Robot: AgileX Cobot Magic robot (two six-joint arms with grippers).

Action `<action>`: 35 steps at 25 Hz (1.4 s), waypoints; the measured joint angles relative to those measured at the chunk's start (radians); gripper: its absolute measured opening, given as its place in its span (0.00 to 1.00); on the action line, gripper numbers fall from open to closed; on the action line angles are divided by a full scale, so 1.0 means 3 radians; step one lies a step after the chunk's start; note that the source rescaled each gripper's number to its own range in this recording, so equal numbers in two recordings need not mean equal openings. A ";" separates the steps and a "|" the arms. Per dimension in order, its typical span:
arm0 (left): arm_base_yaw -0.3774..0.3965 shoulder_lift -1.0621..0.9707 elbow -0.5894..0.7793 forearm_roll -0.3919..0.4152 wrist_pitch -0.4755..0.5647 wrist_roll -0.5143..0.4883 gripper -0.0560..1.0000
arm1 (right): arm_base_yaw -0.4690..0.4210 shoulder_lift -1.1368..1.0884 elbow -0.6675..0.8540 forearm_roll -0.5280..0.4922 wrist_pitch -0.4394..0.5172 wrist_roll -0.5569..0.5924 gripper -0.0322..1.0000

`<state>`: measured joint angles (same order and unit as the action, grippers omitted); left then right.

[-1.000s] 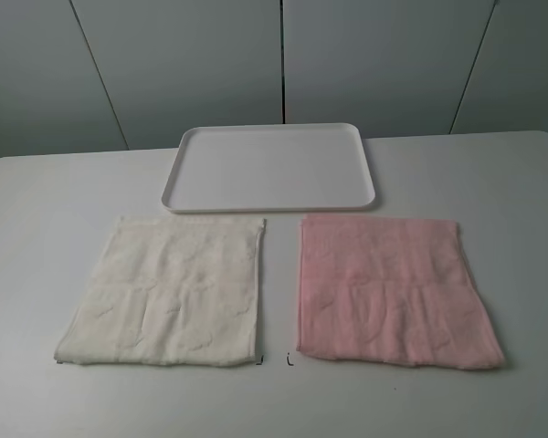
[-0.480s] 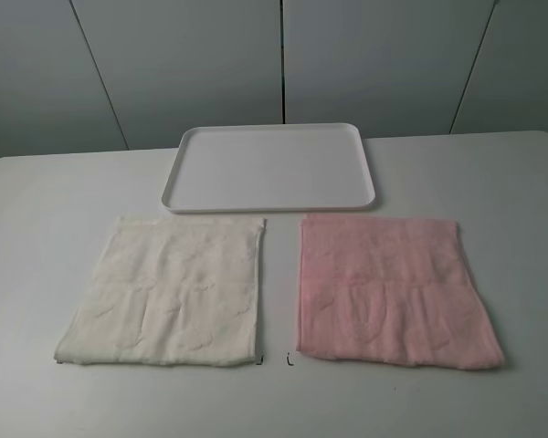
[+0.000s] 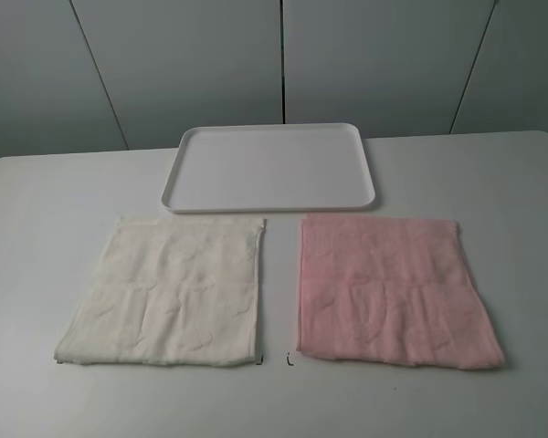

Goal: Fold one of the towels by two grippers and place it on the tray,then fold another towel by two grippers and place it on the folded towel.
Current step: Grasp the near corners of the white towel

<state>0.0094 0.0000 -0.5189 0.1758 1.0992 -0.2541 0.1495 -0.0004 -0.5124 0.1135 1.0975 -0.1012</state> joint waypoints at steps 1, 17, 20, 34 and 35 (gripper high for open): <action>0.0000 0.0000 0.0000 -0.0015 0.0000 -0.0005 0.92 | 0.0000 0.0000 0.0000 0.0000 0.0000 0.0000 1.00; 0.0000 0.0000 0.0000 -0.0048 -0.0014 0.0055 0.92 | 0.0000 0.0000 0.0000 0.0174 0.0000 -0.0007 1.00; 0.0000 0.0000 0.0000 -0.0107 -0.0029 0.0189 0.92 | 0.0000 0.0000 -0.0006 0.0174 0.0008 -0.0014 1.00; 0.0000 0.1685 -0.0615 -0.0259 -0.0276 0.1620 0.92 | 0.0000 0.1491 -0.0609 0.0449 -0.0065 -0.0499 1.00; -0.0007 0.1879 -0.0642 -0.0259 -0.0294 0.1705 0.92 | 0.0000 0.1636 -0.0633 0.0521 -0.0098 -0.0595 1.00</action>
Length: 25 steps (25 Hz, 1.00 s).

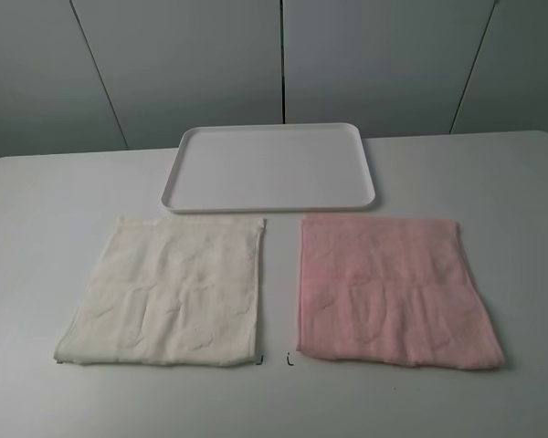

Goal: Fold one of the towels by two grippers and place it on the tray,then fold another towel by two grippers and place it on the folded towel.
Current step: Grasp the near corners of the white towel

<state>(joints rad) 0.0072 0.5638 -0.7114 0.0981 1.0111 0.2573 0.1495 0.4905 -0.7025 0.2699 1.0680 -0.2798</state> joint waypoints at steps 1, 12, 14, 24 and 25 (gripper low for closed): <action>-0.0023 0.0193 -0.0030 0.0000 -0.0014 0.0080 0.92 | 0.0000 0.0178 -0.0024 0.0065 -0.0050 -0.0090 1.00; -0.0467 0.1620 -0.0172 0.0063 -0.0160 0.1182 0.92 | 0.0113 0.1659 -0.0198 0.1100 -0.0806 -0.1614 1.00; -0.0562 0.1802 -0.0172 -0.0035 -0.0313 0.1375 0.92 | 0.0286 0.1852 -0.0279 0.1057 -0.0838 -0.1683 1.00; -0.0938 0.2712 -0.0179 -0.0123 -0.0478 0.2185 0.92 | 0.1340 0.2617 -0.0666 0.0420 -0.0832 -0.1397 1.00; -0.0946 0.2780 -0.0183 -0.0099 -0.0489 0.2220 0.92 | 0.1455 0.2698 -0.0689 0.0330 -0.0832 -0.1313 1.00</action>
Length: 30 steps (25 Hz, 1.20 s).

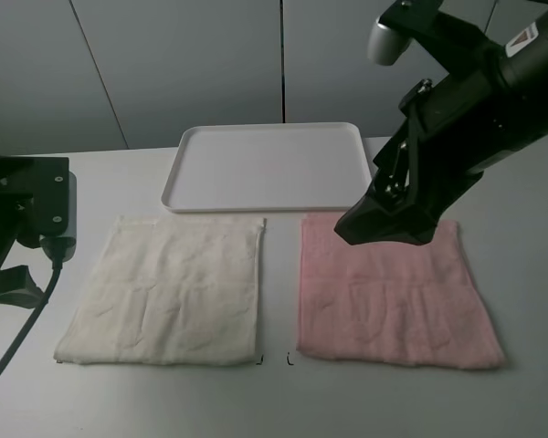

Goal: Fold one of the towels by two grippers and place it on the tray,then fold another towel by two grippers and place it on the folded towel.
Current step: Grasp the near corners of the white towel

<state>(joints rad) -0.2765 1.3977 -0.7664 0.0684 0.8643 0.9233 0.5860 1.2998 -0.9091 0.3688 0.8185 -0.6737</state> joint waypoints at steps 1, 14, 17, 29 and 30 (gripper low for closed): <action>0.0000 0.0065 0.0000 0.0020 -0.0014 0.0026 0.92 | 0.0086 0.0080 -0.0026 -0.0057 0.0008 0.0049 1.00; 0.0000 0.0542 0.0570 0.0135 -0.0398 0.0738 0.98 | 0.1230 0.0921 -0.0288 -0.0674 0.0083 0.0358 1.00; 0.0000 0.0542 0.0711 0.0185 -0.0502 0.0864 0.98 | 0.1413 0.1097 -0.0309 -0.0707 0.0075 0.0371 1.00; -0.0061 0.0696 0.0776 0.0131 -0.0919 0.0920 0.98 | 0.1727 0.1419 -0.0309 -0.0890 -0.0059 0.0404 1.00; -0.0102 0.0723 0.0776 0.0131 -0.0953 0.0920 0.98 | 0.1727 0.1427 -0.0309 -0.0907 -0.0066 0.0412 1.00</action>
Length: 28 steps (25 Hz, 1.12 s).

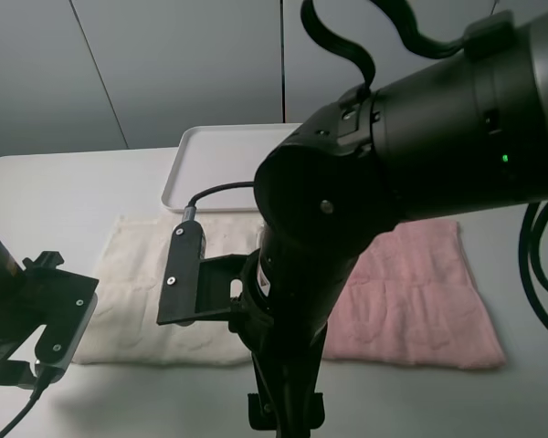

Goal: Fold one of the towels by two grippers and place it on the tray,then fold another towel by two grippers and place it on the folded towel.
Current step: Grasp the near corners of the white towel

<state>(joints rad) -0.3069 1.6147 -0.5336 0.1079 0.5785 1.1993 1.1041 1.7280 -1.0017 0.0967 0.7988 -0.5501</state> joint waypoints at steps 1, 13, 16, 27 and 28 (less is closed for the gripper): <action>-0.0056 0.0041 0.0000 0.0000 -0.0014 0.0002 0.98 | 0.0000 0.0014 0.0000 -0.0007 -0.0005 0.0006 1.00; -0.0208 0.0263 0.0000 0.0201 -0.0113 -0.0253 0.98 | 0.0000 0.0085 0.0000 -0.0022 -0.0028 0.0034 1.00; -0.0208 0.0215 0.0000 0.0371 -0.0091 -0.0428 0.98 | 0.0000 0.0085 0.0000 -0.0022 -0.0034 0.0034 1.00; -0.0208 0.0260 0.0000 0.0426 -0.0172 -0.0465 0.98 | 0.0000 0.0085 0.0000 -0.0022 -0.0057 0.0034 1.00; -0.0208 0.0285 0.0000 0.0426 -0.0187 -0.0472 0.98 | 0.0000 0.0085 0.0000 -0.0022 -0.0057 0.0034 1.00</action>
<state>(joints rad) -0.3693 1.7003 -0.5336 0.2357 0.5223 1.0578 1.1041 1.7534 -1.0017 0.0902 0.7818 -0.5401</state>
